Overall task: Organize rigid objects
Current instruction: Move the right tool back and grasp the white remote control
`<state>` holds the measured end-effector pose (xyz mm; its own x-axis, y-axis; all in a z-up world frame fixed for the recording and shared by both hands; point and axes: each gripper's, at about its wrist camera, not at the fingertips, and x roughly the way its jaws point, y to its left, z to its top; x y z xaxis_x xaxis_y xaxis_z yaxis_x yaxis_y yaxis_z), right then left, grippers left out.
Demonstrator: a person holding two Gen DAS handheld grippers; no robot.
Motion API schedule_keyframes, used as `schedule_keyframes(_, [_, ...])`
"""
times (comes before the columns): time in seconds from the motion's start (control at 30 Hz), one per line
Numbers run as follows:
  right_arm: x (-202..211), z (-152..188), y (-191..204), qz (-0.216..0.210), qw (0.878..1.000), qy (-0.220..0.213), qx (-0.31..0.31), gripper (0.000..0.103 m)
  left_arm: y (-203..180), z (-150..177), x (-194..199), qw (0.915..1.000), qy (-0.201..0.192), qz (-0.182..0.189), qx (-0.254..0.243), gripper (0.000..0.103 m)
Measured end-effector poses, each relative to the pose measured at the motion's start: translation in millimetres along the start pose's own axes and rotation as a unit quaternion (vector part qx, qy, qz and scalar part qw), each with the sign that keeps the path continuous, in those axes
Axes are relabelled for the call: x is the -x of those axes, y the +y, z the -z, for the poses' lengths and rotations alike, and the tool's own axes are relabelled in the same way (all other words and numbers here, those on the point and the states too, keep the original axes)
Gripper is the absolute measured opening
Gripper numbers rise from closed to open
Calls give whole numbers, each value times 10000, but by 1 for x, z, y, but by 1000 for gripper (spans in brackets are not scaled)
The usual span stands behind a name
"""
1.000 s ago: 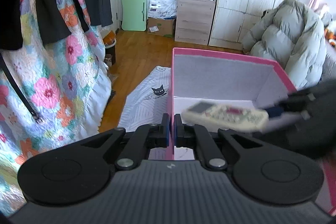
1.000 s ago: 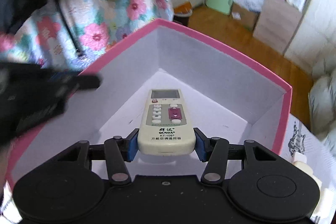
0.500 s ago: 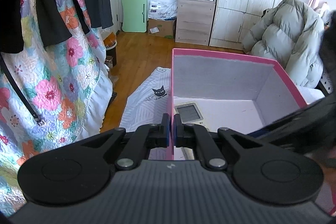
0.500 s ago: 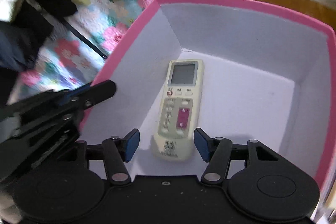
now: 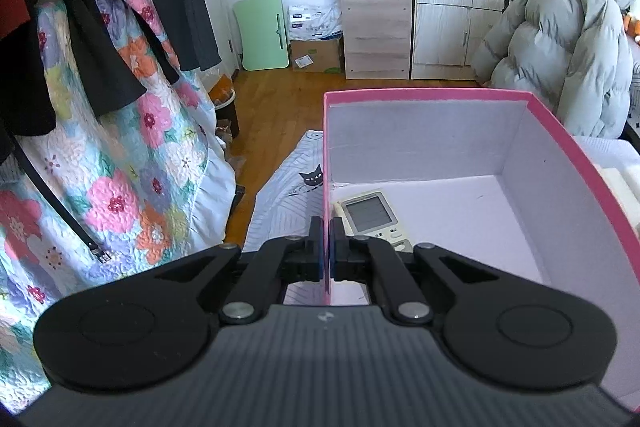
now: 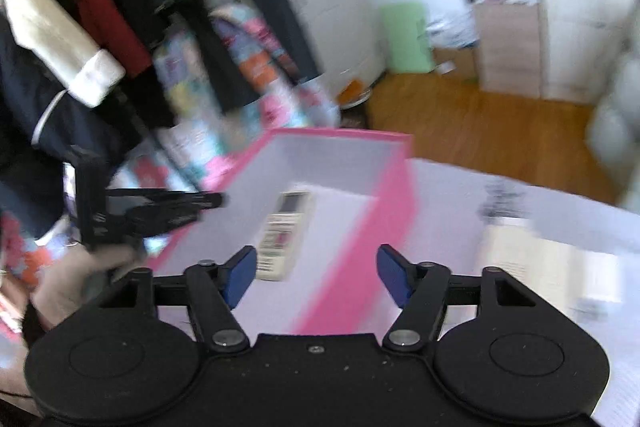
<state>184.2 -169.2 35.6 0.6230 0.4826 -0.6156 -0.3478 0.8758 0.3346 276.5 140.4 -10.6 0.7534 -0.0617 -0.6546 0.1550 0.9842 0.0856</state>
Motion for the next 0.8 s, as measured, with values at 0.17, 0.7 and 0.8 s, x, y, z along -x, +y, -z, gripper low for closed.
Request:
schedule_keyframes(0.17, [7,40,-35,806,9951,519,229,73,-7,0,1,9997,3,-125,-209,2])
schedule_keyframes(0.7, [-20,84,-125,1345,9854,717,-760,70,4,-2,-3,9998,211,28,6,2])
schedule_keyframes(0.8, [-27,77,-124,1453,9837,664,-831,70,2,-2,-2,9997,204,-67,-109,3])
